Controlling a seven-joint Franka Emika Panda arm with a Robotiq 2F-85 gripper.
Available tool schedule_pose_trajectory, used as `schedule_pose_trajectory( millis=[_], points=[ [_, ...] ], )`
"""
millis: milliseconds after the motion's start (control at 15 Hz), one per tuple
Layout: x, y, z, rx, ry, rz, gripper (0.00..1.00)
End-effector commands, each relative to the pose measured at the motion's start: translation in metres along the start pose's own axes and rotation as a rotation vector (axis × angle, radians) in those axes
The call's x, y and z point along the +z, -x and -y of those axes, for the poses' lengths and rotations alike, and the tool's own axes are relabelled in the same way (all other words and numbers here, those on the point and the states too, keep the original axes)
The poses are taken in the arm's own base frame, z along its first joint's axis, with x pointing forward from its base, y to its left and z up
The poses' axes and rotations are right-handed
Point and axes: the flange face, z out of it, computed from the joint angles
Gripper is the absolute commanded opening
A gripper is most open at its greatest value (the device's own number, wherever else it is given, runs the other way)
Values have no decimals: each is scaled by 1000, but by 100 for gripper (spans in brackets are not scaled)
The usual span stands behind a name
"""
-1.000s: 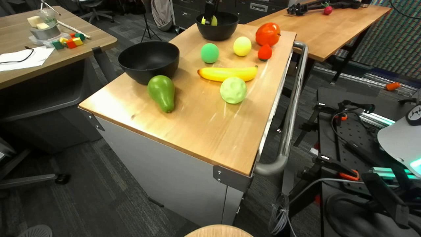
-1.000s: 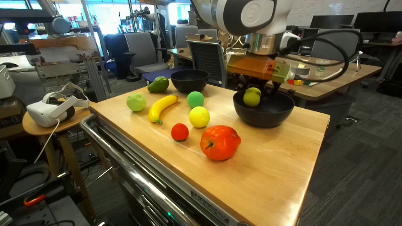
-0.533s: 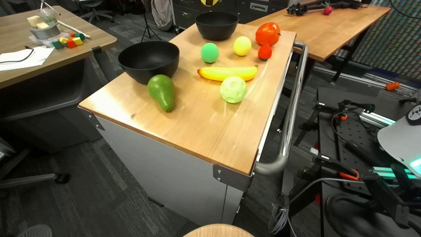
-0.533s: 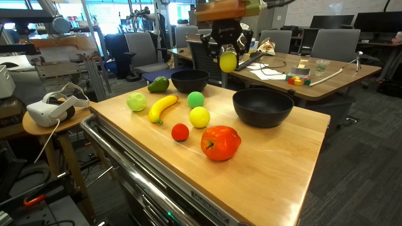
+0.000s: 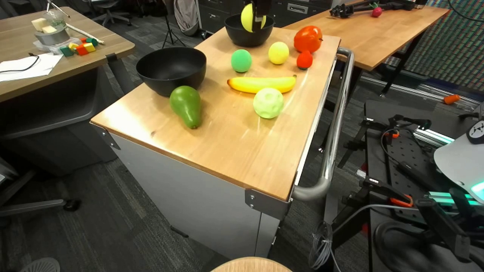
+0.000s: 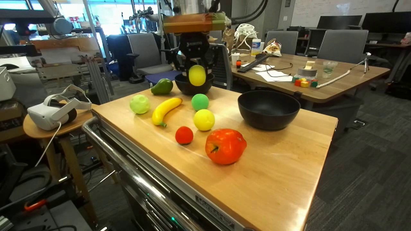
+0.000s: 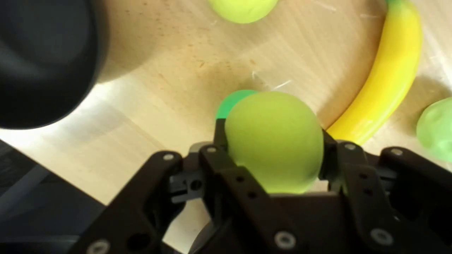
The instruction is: Take the fruits out of the left and right bowl respectively and put them on the table
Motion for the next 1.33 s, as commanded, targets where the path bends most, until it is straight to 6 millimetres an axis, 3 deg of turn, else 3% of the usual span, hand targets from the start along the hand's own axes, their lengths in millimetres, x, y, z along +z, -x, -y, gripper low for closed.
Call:
schedule_pose_trajectory(
  millis=[0,333,467,600,733,800,1133,1200,1267],
  points=[
    [20,18,43,-84,-10,25,27],
    [46,26,91,-163,-16,68,27],
    [46,23,106,-209,26,62,77],
    [42,19,115,-253,73,61,81],
    [23,20,124,-294,163,103,97],
    [7,23,130,-316,217,142,100],
    [-85,37,164,-324,485,189,100],
    [-48,19,143,-342,386,198,100],
    [-67,23,150,-336,426,191,100]
  ],
)
